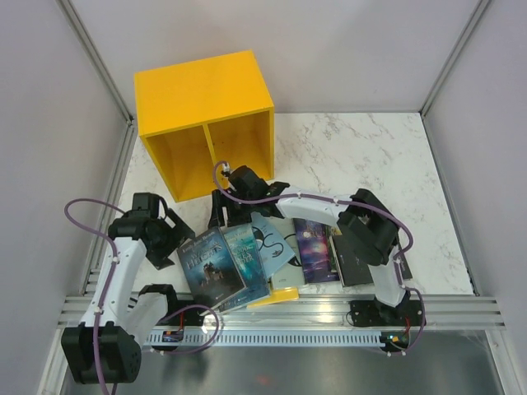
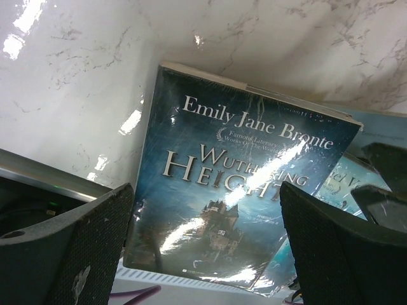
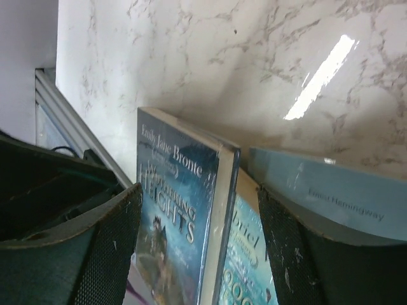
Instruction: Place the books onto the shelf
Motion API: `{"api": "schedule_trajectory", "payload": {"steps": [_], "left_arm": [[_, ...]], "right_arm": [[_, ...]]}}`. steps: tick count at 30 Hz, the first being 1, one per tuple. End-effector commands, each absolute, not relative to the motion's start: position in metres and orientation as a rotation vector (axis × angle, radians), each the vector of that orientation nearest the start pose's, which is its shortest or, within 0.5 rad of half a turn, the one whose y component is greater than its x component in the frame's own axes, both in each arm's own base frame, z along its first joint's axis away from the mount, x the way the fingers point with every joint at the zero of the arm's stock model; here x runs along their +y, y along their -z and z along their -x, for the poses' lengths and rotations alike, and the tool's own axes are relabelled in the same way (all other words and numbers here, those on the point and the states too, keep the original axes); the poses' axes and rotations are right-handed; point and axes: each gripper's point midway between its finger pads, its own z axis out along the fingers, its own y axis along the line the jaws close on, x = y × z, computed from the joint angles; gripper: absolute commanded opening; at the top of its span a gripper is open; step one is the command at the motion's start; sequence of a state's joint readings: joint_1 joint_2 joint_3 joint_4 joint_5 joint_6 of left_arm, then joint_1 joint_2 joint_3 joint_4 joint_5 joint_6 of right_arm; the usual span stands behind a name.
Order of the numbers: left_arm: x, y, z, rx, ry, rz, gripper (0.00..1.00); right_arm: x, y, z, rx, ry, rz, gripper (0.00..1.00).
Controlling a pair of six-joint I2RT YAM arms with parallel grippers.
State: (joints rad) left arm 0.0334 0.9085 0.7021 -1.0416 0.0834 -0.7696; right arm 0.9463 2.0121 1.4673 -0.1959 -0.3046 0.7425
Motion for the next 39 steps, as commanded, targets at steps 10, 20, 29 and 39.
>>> {"api": "schedule_trajectory", "payload": {"steps": [10, 20, 29, 39], "left_arm": [[-0.041, -0.098, -0.160, 2.591, 0.335, 1.086, 0.97], [-0.043, -0.100, -0.161, 2.584, 0.349, 1.063, 0.96], [-0.042, -0.116, -0.168, 2.554, 0.363, 0.983, 0.96], [-0.047, -0.172, -0.194, 2.448, 0.448, 0.804, 0.96]], "right_arm": [[0.495, -0.061, -0.238, 2.596, -1.069, 0.497, 0.72], [0.498, -0.045, -0.221, 2.636, -1.135, 0.528, 0.31], [0.495, -0.060, -0.216, 2.602, -1.226, 0.509, 0.00], [0.428, -0.138, -0.254, 2.481, -1.258, 0.166, 0.00]]}}
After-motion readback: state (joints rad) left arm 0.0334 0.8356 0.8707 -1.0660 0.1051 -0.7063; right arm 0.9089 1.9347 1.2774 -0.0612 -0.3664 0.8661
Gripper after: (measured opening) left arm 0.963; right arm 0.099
